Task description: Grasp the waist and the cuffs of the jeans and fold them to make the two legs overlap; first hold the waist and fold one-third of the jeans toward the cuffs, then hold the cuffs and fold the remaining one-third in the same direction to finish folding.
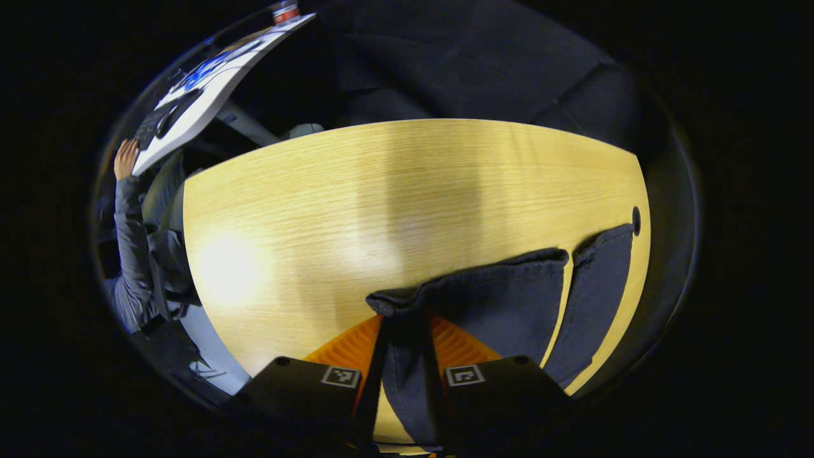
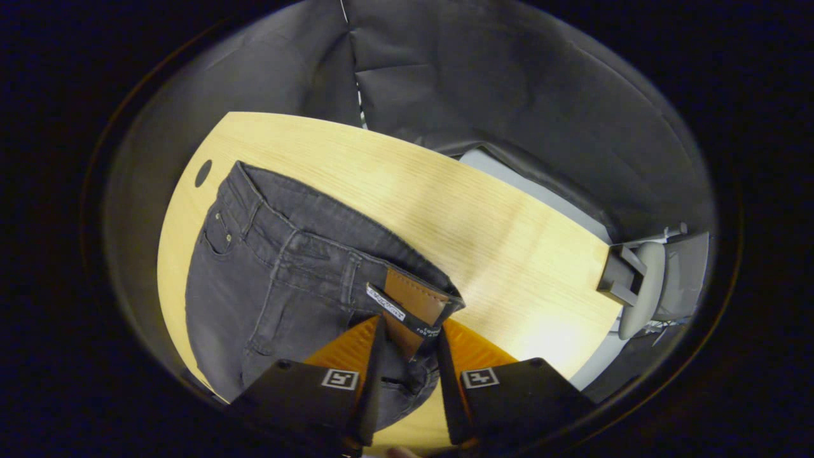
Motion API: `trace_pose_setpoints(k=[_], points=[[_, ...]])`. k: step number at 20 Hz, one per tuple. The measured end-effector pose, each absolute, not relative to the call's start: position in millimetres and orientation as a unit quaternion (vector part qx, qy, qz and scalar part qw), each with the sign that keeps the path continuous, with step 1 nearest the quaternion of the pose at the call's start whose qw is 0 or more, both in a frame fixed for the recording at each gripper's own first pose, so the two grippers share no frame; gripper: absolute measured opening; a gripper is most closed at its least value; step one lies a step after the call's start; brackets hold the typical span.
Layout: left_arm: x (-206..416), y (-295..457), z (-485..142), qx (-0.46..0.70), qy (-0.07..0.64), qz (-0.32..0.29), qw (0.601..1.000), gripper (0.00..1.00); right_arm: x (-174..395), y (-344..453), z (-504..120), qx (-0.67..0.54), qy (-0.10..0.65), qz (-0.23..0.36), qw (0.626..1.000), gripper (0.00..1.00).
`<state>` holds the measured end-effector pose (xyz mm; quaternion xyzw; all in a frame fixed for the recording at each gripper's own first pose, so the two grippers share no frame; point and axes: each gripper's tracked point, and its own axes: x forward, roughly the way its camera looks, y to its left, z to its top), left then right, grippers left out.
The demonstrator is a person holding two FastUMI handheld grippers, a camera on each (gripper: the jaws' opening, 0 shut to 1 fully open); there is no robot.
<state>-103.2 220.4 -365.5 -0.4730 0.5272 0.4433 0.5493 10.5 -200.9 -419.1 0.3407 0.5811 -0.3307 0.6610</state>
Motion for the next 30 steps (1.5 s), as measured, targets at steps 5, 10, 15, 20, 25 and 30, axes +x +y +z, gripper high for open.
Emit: trace_pose_setpoints(k=[5, 10, 15, 20, 25, 30], points=[[-94.9, 213.0, -354.6, -0.546, 0.472, 0.407, 0.560, 0.10, 9.8, -198.8, -409.9, 0.414, 0.561, -0.298, 0.652, 0.19], [-99.1, 201.6, -324.0, -0.588, 0.448, 0.404, 0.539, 0.07, 12.0, -189.7, -376.3, 0.507, 0.526, -0.269, 0.628, 0.12], [-65.6, 195.8, -267.7, -0.633, 0.428, 0.401, 0.505, 0.06, 26.9, -181.2, -334.9, 0.588, 0.501, -0.255, 0.581, 0.16], [-13.9, 199.6, -232.8, -0.661, 0.425, 0.415, 0.459, 0.07, 72.5, -176.3, -297.8, 0.679, 0.465, -0.258, 0.507, 0.16], [42.4, 212.2, -228.2, -0.667, 0.428, 0.447, 0.415, 0.07, 127.7, -183.0, -282.4, 0.746, 0.417, -0.268, 0.445, 0.15], [118.8, 211.9, -243.7, -0.670, 0.434, 0.446, 0.405, 0.07, 189.8, -175.5, -294.5, 0.771, 0.400, -0.270, 0.416, 0.12]])
